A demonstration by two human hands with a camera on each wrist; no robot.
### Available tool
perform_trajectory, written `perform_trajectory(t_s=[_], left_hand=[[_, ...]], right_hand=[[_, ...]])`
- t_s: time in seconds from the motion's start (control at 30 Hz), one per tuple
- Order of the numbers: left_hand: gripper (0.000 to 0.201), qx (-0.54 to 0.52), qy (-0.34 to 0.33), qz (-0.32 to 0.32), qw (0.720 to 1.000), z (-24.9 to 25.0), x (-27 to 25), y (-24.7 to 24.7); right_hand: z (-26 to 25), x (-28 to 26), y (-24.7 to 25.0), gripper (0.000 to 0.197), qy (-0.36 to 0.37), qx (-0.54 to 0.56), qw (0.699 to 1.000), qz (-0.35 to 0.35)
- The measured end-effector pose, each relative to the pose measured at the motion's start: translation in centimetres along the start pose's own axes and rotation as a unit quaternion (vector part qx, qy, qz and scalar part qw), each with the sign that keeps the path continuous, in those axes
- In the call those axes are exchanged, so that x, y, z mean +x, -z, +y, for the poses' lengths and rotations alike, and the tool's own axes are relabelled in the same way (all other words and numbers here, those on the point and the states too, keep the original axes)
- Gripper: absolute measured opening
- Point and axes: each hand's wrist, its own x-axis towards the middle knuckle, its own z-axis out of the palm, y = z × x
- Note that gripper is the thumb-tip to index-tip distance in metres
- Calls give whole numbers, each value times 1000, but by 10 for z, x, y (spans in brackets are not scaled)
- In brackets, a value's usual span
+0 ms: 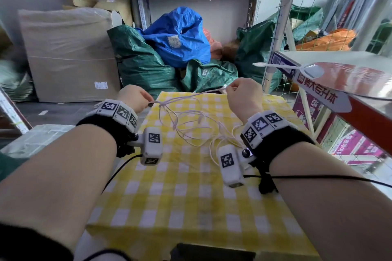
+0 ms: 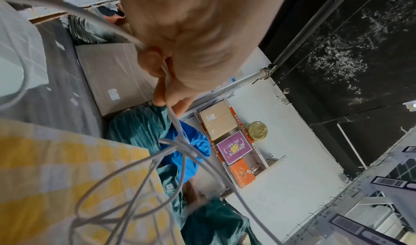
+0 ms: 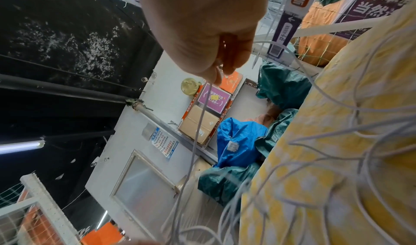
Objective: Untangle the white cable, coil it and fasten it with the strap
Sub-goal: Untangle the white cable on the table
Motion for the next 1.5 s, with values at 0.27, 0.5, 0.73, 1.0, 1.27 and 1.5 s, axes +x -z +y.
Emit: perform_trajectory(t_s=[0.27, 0.5, 0.73, 1.0, 1.27, 1.5], left_hand=[[33, 231, 47, -116, 965, -3, -2, -3], [52, 147, -102, -248, 952, 36, -19, -40], [75, 22, -143, -259, 955, 43, -31, -64], [14, 30, -141, -228, 963, 39, -38, -75], [19, -171, -59, -139, 974, 32, -33, -79], [22, -350, -3, -103, 931, 36, -33, -70]], right_hand=[[5, 0, 0, 23, -9, 28, 999, 24], [-1, -2, 1, 16, 39, 124, 991, -10], [11, -1, 6, 19, 11, 122, 992, 14], [28, -10, 6, 31, -62, -78, 991, -92], [10, -30, -13, 29, 72, -112, 954, -268], [-5, -42, -28, 30, 133, -102, 913, -372]])
